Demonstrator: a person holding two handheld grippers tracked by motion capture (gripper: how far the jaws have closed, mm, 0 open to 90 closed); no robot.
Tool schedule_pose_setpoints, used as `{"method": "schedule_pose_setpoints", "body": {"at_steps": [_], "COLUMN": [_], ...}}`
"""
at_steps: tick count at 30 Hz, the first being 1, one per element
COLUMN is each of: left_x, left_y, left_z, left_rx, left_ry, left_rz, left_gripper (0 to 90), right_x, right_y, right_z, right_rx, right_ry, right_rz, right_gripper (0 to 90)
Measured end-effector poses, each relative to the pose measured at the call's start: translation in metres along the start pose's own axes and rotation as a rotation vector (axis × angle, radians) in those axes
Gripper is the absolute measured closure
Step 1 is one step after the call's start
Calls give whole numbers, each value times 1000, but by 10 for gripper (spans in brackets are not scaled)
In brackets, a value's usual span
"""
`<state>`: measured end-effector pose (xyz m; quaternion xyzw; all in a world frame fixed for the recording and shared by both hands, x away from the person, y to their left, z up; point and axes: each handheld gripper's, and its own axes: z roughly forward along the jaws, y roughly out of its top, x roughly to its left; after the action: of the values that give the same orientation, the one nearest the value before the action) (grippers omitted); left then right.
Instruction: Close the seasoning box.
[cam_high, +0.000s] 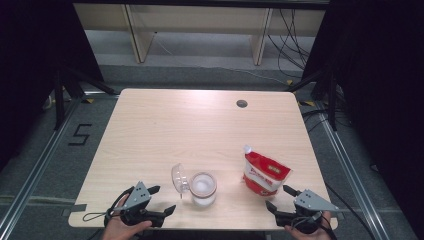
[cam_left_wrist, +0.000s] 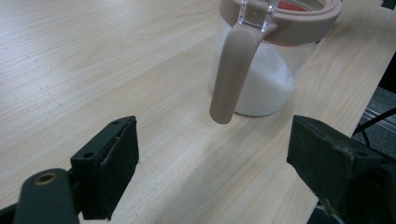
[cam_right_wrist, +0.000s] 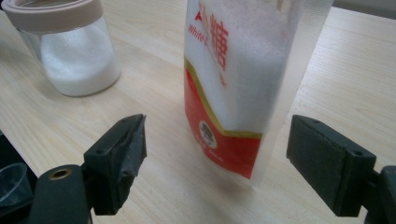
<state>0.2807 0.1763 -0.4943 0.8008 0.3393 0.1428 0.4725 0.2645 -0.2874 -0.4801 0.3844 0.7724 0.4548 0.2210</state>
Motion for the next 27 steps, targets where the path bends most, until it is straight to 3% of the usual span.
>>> {"method": "schedule_pose_setpoints", "body": {"at_steps": [3,6,7,8,9,10,11,14,16,17,21,24,27], "left_x": [0,-1,-2,-1,-1,-2,-1,-3,-4,-4,-6,-7,-7], "left_y": [1,0,0,1,2,1,1,-1,-1,0,2,4,7], "left_z": [0,0,-1,-2,-3,-3,-5,-6,-6,-8,-10,-14,-14], "left_rx": [-1,-15,-16,-27,-21,-36,-26,-31,-40,-25,-67,-69,-93], "left_ry": [0,-4,-7,-13,-7,-14,-14,-31,-26,-15,-32,-14,-44], "left_rz": [8,-14,-17,4,20,7,26,7,24,48,23,36,26], "left_gripper": [163,173,189,212,247,277,324,433,545,604,776,855,893], "right_x": [-1,-2,0,0,-1,-1,0,2,2,-1,-1,-1,-1], "right_y": [0,-1,-1,-1,0,0,0,0,0,0,0,0,0], "right_z": [-2,0,-1,0,-1,0,0,0,0,0,1,0,0], "right_rx": [6,7,19,17,21,19,12,22,24,21,17,23,23], "right_ry": [-10,-6,-9,-10,-11,-6,-12,-11,-8,-12,-5,-13,-13], "right_rz": [12,11,34,21,-1,1,-2,20,22,-4,5,4,5], "right_gripper": [208,209,209,209,210,210,211,211,211,211,213,215,218]}}
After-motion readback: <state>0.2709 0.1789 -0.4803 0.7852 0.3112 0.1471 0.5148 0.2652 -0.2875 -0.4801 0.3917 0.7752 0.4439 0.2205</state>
